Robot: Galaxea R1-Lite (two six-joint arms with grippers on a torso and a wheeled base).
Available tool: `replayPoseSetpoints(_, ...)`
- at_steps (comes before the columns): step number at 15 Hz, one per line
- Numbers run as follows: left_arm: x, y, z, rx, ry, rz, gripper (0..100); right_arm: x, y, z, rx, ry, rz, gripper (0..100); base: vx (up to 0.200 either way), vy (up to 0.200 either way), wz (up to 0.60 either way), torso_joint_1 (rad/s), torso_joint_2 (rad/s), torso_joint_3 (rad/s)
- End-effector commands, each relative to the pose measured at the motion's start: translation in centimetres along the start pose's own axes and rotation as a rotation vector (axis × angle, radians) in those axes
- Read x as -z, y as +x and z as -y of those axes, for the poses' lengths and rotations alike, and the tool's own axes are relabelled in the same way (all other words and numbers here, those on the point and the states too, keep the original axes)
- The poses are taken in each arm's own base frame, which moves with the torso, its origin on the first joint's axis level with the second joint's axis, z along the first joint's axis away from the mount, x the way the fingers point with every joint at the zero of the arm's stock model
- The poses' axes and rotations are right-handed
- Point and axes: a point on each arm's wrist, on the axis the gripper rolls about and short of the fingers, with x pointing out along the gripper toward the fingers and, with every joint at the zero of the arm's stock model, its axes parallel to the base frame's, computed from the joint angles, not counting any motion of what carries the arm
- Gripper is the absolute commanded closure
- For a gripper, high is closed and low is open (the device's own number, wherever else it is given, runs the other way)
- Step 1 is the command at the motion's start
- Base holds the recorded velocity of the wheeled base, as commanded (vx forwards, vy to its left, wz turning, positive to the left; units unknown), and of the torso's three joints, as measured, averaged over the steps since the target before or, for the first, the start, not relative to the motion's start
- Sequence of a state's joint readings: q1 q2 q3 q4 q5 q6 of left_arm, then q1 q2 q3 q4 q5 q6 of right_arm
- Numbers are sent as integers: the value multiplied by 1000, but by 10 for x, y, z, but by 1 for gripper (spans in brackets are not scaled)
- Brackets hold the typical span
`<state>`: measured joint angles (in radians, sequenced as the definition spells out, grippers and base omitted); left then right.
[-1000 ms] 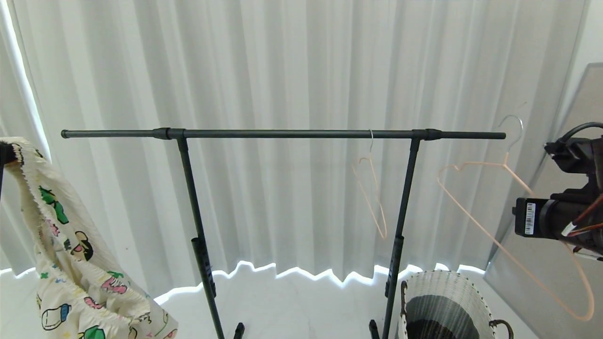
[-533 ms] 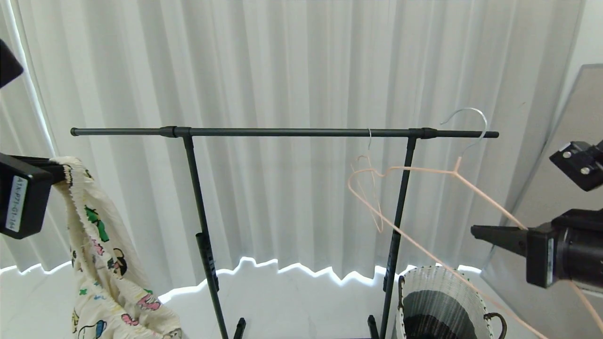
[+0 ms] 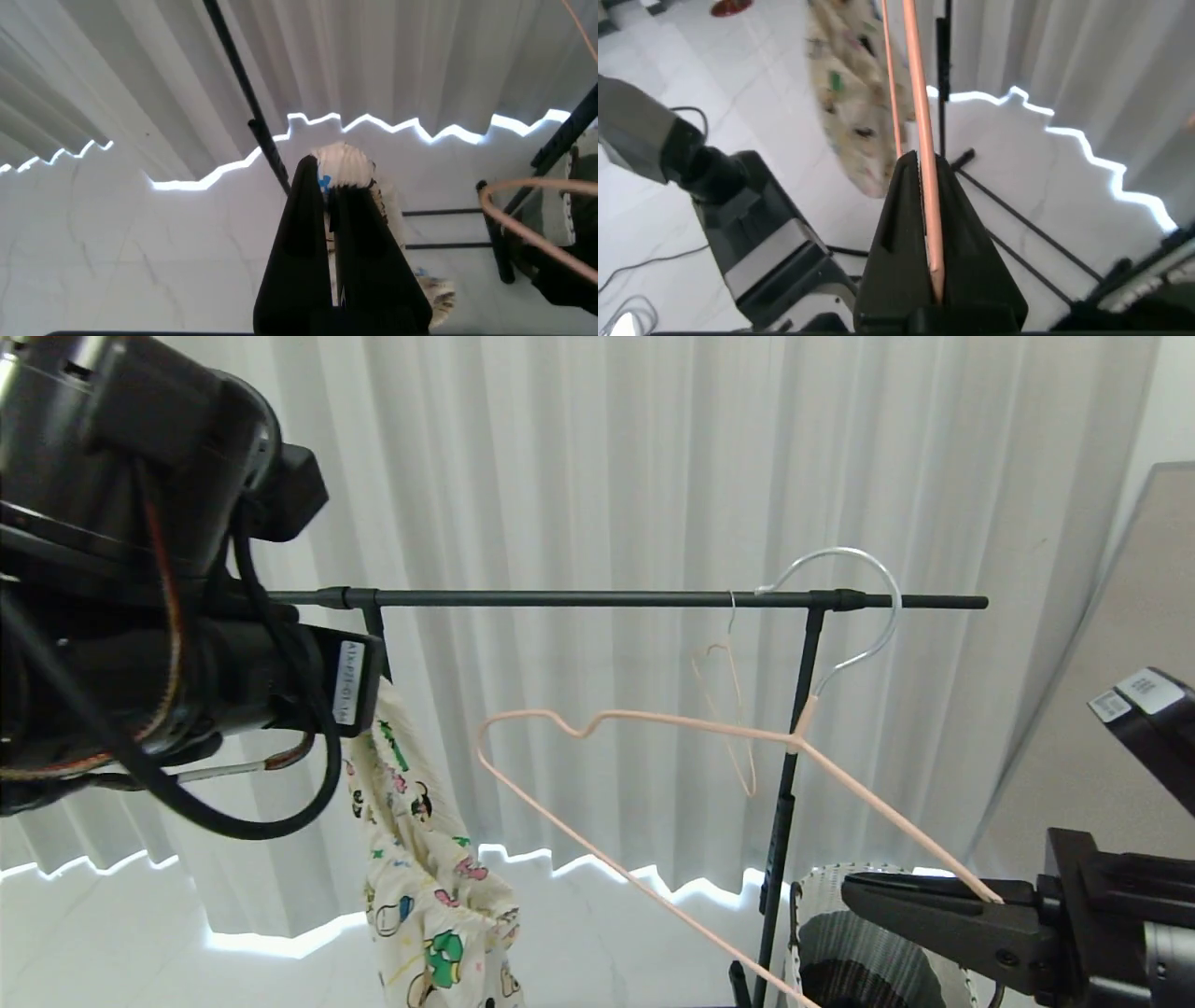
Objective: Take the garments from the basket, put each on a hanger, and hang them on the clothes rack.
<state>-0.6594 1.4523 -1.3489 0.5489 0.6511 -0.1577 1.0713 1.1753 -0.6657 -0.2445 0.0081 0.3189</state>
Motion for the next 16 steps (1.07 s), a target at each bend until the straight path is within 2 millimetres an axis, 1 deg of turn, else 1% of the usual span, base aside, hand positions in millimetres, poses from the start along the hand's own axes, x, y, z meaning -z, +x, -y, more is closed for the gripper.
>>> replayPoseSetpoints(1,-3,20,17,-3,33,-38,100,7,17,-4,-21,-9,-48,100,0,0,0,0,0,0)
replayPoseSetpoints(4,-6,28,24,-6,36,-48,100,9,19,-10,-48,-16,-57,100,0,0,0,0,0,0)
replayPoseSetpoints(6,-11,31,27,-7,-5,-42,100,10,21,-10,-48,-17,-63,100,0,0,0,0,0,0)
replayPoseSetpoints(10,-12,31,26,-8,-16,-39,100,11,24,-10,-44,-18,-68,100,0,0,0,0,0,0)
replayPoseSetpoints(11,-13,36,21,-39,-26,-45,100,10,23,-11,-49,-19,-64,100,0,0,0,0,0,0)
replayPoseSetpoints(12,-13,49,11,-113,-43,-67,100,9,21,-12,-58,-22,-55,100,0,0,0,0,0,0)
replayPoseSetpoints(13,-13,57,7,-170,-50,-76,100,9,18,-15,-76,-25,-48,100,0,0,0,0,0,0)
replayPoseSetpoints(14,-14,57,6,-186,-49,-72,100,9,15,-19,-99,-30,-46,100,0,0,0,0,0,0)
replayPoseSetpoints(16,-13,55,8,-177,-45,-71,100,8,18,-20,-99,-31,-49,100,0,0,0,0,0,0)
